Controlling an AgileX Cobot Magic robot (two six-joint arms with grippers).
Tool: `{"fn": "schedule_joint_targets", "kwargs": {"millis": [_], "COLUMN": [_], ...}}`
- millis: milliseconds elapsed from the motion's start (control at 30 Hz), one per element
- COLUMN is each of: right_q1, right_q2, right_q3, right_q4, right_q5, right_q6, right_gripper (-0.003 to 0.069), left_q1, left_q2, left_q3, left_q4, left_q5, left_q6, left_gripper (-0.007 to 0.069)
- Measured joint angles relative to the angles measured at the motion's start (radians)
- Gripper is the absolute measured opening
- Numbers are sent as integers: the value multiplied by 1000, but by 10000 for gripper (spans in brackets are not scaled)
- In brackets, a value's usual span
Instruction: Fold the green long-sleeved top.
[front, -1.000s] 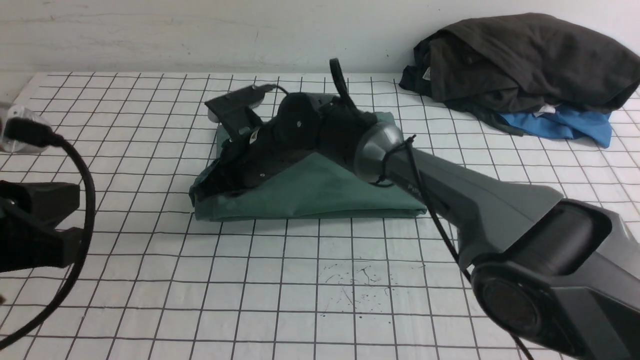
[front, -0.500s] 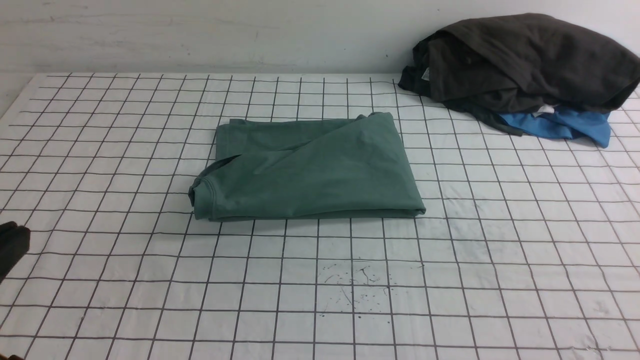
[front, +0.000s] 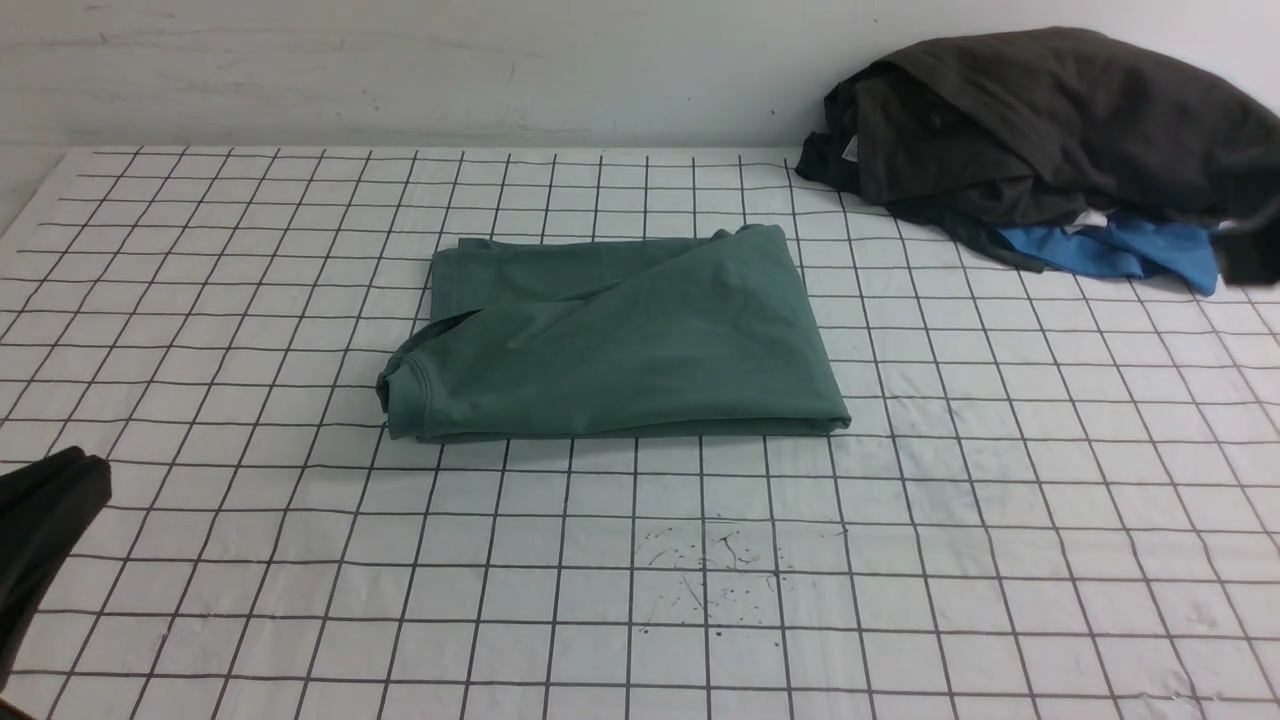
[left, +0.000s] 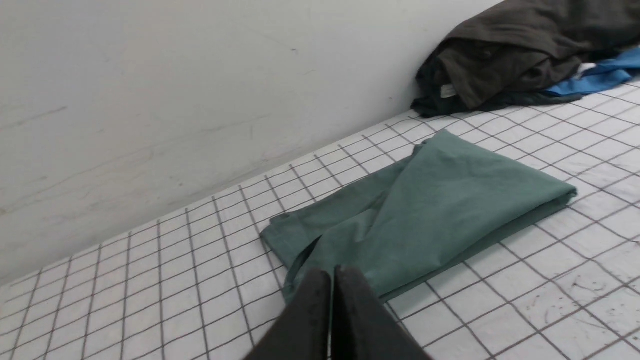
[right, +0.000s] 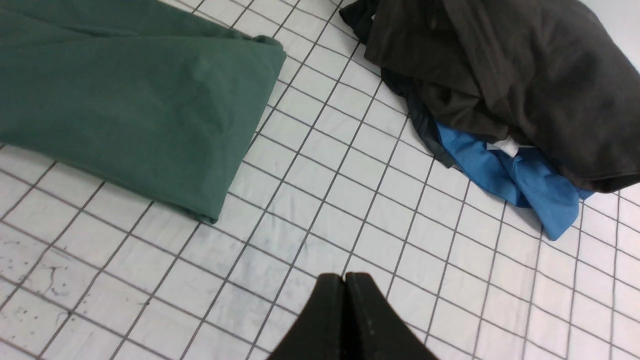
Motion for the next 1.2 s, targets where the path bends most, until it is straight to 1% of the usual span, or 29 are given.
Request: {"fn": "schedule_joint_targets", "kwargs": {"millis": [100, 133, 167, 200, 233, 333, 400, 500, 667, 767, 1067, 1200], "right_q1": [0, 0, 0, 0, 0, 0, 0, 0, 0, 0, 0, -1], "right_q2": [-216, -228, -277, -338, -432, -588, -670, -750, -827, -831, -831, -870], "right_q3": [259, 275, 350, 422, 517, 685, 773, 860, 964, 990, 1070, 1104], "right_q4": [63, 67, 86, 103, 125, 169, 178, 184, 184, 184, 184, 159], "right_q5": [-207, -235, -291, -360, -462, -625, -706, -769, -794, -791, -696, -679], "right_q6": [0, 0, 0, 1, 3, 4, 6, 6, 6, 6, 6, 6], "right_gripper": [-14, -14, -14, -14, -14, -14, -14, -14, -14, -14, -14, -14], "left_q1": [-41, -42, -44, -44, -44, -44, -44, -44, -44, -44, -47, -47], "left_q2": [0, 0, 0, 0, 0, 0, 0, 0, 0, 0, 0, 0], "left_q3": [0, 0, 0, 0, 0, 0, 0, 0, 0, 0, 0, 0], "left_q4": [-1, -1, -1, -1, -1, -23, -63, -112, -168, -178, -181, -183], "left_q5": [-1, -1, -1, -1, -1, -1, -1, -3, -4, -4, -4, -5], "left_q6": [6, 6, 6, 6, 6, -7, -24, -31, -32, -32, -33, -33], "left_gripper": [-7, -7, -7, -7, -7, -7, -7, -7, -7, -7, -7, -7]}}
